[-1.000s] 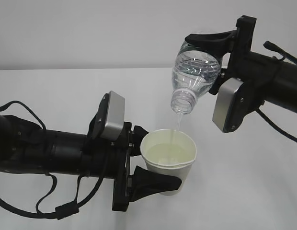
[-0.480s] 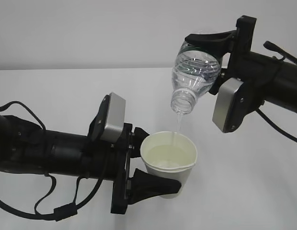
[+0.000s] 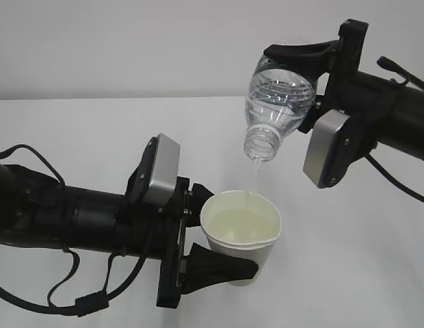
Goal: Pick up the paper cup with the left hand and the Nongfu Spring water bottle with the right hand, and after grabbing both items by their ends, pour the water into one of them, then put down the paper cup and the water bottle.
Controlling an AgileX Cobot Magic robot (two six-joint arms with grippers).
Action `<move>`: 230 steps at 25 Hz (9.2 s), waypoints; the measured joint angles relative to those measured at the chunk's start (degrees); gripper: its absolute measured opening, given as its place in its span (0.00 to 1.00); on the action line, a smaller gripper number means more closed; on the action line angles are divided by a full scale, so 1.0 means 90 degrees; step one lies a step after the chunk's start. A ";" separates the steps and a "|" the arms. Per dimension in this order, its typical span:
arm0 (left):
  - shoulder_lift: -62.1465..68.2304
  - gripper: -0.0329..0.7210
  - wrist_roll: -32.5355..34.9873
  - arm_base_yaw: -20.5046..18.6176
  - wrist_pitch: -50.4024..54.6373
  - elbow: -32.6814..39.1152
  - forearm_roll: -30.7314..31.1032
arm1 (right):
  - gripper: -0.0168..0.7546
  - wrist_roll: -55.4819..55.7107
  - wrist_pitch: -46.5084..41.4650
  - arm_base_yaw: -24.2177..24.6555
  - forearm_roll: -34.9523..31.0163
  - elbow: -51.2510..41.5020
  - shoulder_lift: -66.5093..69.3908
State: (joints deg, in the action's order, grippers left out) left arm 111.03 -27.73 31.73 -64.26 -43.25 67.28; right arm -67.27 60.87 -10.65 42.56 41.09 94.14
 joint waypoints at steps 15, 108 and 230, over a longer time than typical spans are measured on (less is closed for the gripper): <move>0.0000 0.72 0.0000 0.0000 0.0000 0.0000 0.0008 | 0.56 0.0000 0.0016 0.0000 0.0000 0.0000 0.0000; 0.0000 0.71 0.0000 0.0000 0.0357 0.0011 -0.0756 | 0.56 0.5852 -0.0335 0.0000 -0.2921 -0.0190 0.0000; 0.1473 0.67 0.2474 -0.2347 0.0279 0.0037 -0.7348 | 0.56 0.6548 -0.0311 0.0000 -0.5711 0.0130 0.2935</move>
State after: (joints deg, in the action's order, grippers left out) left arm 124.29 -5.47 10.61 -61.75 -42.91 1.15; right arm -8.34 58.07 -10.65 -8.85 42.26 120.55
